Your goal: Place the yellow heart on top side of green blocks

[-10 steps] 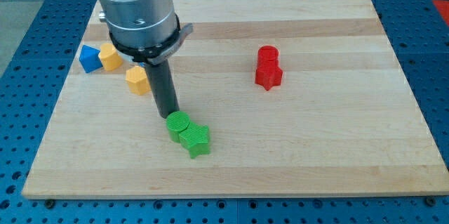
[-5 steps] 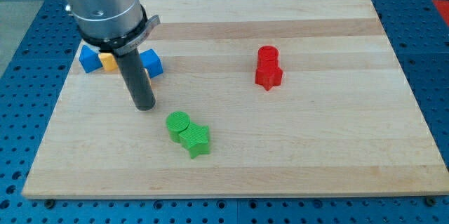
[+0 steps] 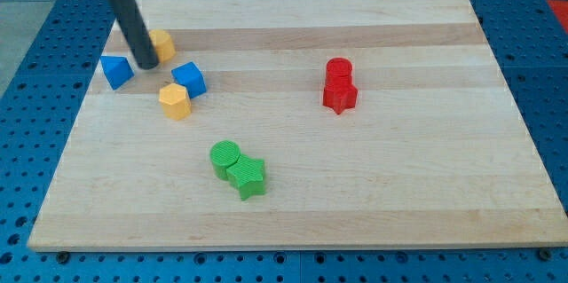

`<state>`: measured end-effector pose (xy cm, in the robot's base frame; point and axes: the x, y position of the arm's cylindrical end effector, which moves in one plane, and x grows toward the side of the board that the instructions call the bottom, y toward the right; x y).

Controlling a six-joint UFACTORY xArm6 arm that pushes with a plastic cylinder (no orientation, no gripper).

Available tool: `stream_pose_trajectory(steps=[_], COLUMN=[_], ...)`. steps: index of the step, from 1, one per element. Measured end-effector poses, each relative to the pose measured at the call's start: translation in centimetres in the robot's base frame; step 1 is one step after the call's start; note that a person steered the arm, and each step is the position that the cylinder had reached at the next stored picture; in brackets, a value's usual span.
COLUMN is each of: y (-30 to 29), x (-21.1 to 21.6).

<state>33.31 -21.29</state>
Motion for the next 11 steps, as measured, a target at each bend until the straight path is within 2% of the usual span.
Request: stream_pose_trajectory(steps=[1, 2, 4, 5, 7, 8, 10, 11], y=[1.9, 1.1, -5.9, -3.6, 7.6, 9.3, 3.3, 3.9], x=[-3.1, -3.3, -4.2, -7.3, -7.7, -7.7, -6.2, -4.8])
